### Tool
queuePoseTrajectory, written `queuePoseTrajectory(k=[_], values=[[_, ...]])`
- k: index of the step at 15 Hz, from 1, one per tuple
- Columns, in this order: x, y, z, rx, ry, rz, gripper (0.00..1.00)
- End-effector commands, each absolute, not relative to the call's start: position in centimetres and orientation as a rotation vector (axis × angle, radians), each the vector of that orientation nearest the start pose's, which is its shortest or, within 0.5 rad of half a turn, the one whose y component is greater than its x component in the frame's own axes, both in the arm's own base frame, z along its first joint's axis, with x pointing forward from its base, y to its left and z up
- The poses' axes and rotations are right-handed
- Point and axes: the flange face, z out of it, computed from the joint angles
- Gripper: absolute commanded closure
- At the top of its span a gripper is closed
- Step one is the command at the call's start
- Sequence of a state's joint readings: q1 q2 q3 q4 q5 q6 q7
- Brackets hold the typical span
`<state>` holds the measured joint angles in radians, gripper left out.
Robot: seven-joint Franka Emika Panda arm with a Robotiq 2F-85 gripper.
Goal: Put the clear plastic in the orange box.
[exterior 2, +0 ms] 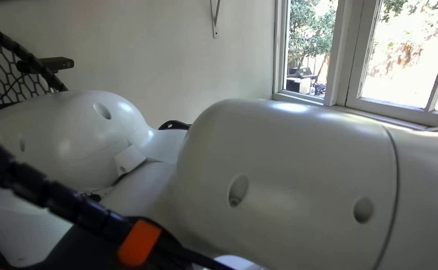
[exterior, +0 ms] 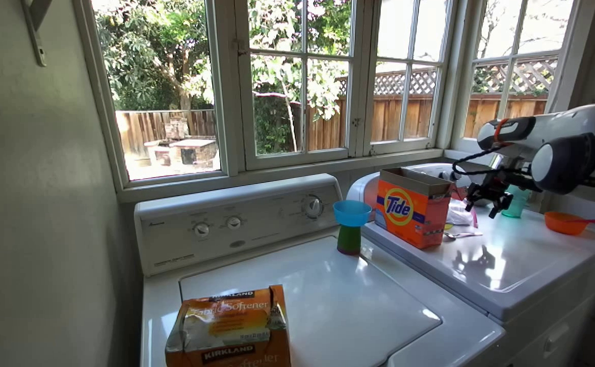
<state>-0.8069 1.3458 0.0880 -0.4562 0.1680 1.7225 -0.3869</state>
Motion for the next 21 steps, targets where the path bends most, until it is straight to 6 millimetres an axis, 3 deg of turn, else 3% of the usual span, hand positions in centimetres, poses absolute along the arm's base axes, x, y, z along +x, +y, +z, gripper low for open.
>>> queuePoseTrajectory(k=[1, 3, 5, 10, 18, 19, 21], values=[[58.1, -54.7, 20.4, -2.816, 0.616, -0.096, 0.0], [58.0, -54.7, 20.2, -2.814, 0.616, -0.09, 0.0], [58.4, -55.0, 20.2, -2.782, 0.585, -0.197, 0.0], [59.3, -56.0, 19.4, -2.696, 0.713, -0.428, 0.0], [58.8, -55.3, 15.4, -2.657, 0.77, -0.353, 0.0], [58.8, -55.2, 15.2, -2.651, 0.772, -0.348, 0.25], [58.9, -55.1, 15.0, -2.645, 0.771, -0.348, 0.34]])
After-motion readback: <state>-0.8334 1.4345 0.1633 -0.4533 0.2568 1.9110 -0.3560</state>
